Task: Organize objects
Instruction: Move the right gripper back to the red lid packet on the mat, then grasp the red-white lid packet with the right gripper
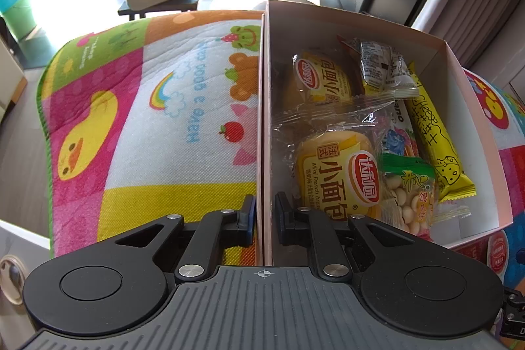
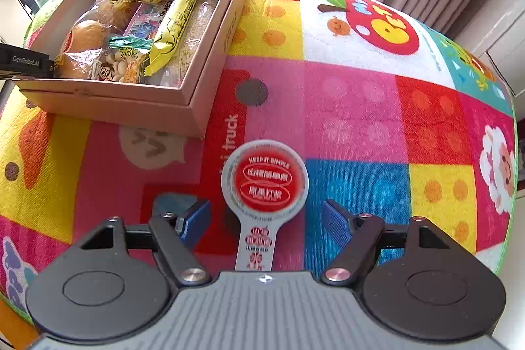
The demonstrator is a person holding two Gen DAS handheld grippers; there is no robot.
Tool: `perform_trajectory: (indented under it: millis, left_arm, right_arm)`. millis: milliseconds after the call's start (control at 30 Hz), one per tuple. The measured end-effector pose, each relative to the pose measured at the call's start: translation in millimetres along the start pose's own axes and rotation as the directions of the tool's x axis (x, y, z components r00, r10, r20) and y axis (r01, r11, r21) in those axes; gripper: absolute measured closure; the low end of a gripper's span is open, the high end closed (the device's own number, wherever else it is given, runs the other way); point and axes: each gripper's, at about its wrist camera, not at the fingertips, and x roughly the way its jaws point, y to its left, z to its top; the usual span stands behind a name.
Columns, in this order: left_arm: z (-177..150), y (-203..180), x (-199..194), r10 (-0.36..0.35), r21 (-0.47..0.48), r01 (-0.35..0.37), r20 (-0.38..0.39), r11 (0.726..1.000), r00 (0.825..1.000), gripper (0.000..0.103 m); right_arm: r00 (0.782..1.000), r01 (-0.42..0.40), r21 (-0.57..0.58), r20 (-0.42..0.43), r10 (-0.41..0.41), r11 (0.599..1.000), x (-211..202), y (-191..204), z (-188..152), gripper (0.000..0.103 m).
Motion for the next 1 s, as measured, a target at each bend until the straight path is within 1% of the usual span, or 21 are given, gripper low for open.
perform_trajectory:
  millis: [167,233,300,333,533,633,833,1000]
  left_arm:
    - [-1,1,0,-0.005,0.003,0.005,0.002,1.000,1.000,0.088]
    - [-2,1,0,-0.007,0.010,0.007,0.005,1.000,1.000,0.088]
    - [-2,2,0,-0.011,0.015,0.011,0.006,1.000,1.000,0.088]
    - [-2,2,-1,-0.013,0.015,0.013,0.005,1.000,1.000,0.088]
    - [-3,4,-1,-0.027,0.016,0.027,0.000,0.999,1.000,0.089]
    - [-3,7,-1,-0.037,0.010,0.038,-0.006,0.999,0.999,0.089]
    - [-2,12,-3,-0.063,-0.002,0.063,-0.018,0.998,0.998,0.090]
    - [-4,13,-4,-0.080,0.003,0.080,-0.025,0.997,0.997,0.088]
  right_arm:
    - [1.000,-0.006,-0.013,0.014,0.007,1.000,8,2,9,0.029]
    - [1.000,-0.010,-0.017,0.014,0.010,1.000,9,5,11,0.033]
    - [1.000,-0.001,-0.016,0.015,0.001,1.000,9,6,10,0.043]
    - [1.000,0.003,-0.016,0.017,-0.002,1.000,9,7,10,0.044]
    - [1.000,-0.013,0.029,0.000,0.013,1.000,0,10,4,0.044]
    - [1.000,-0.019,0.043,-0.013,0.019,0.999,-11,17,-1,0.044]
    - [0.998,-0.052,0.048,-0.042,0.054,0.997,-40,39,-12,0.044]
    - [0.993,-0.101,0.047,-0.061,0.104,0.994,-63,61,-15,0.044]
